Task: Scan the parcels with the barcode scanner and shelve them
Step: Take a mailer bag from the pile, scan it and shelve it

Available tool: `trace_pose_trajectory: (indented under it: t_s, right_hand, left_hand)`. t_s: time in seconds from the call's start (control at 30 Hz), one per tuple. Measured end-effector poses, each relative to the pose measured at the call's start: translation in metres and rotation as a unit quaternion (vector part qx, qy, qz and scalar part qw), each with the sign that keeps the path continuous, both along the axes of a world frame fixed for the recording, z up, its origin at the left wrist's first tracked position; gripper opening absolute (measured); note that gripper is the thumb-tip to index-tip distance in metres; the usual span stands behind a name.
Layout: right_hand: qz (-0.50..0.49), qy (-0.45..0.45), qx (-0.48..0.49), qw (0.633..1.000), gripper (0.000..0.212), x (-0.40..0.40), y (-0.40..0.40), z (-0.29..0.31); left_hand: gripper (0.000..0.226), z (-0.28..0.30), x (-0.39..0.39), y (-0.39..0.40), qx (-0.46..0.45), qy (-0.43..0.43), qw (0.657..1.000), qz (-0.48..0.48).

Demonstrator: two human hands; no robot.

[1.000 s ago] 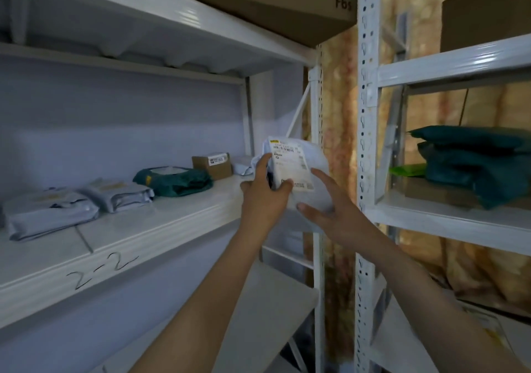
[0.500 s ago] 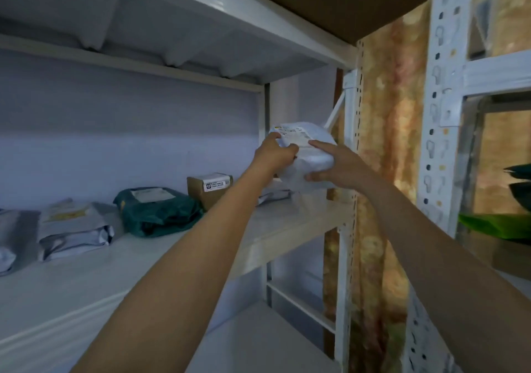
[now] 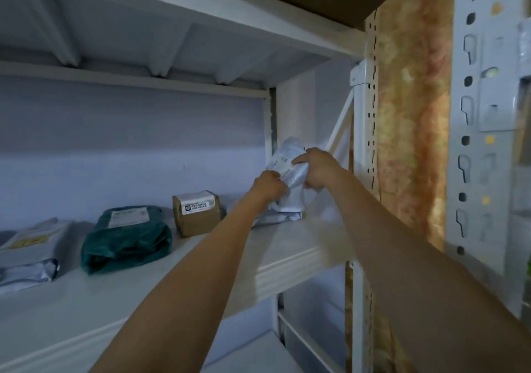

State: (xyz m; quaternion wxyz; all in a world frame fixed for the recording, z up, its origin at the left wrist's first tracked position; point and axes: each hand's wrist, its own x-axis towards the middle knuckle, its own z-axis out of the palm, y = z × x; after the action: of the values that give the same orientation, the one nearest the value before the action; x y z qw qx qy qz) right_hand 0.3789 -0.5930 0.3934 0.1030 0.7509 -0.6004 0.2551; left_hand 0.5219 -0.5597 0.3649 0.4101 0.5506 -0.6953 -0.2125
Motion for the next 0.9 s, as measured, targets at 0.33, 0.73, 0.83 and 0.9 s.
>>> trace_pose_trajectory:
  t_s: [0.33, 0.73, 0.83, 0.9]
  right_hand:
    - [0.032, -0.03, 0.025, 0.999, 0.055, -0.004, -0.027, 0.005]
    - [0.08, -0.101, 0.024, 0.991, 0.05, -0.007, -0.024, 0.01]
    - [0.102, -0.155, 0.041, 0.982, 0.049, -0.008, -0.025, 0.009]
    - [0.118, -0.187, 0.047, 0.974, 0.049, -0.007, -0.026, 0.007]
  left_hand:
    - [0.076, -0.024, 0.039, -0.017, 0.077, -0.353, 0.932, 0.006]
    - [0.054, -0.039, 0.056, -0.014, 0.058, -0.479, 0.873, 0.065]
    - [0.048, -0.038, 0.06, -0.004, 0.043, -0.49, 0.866, 0.093]
    - [0.047, -0.038, 0.064, 0.001, 0.044, -0.497, 0.859, 0.114]
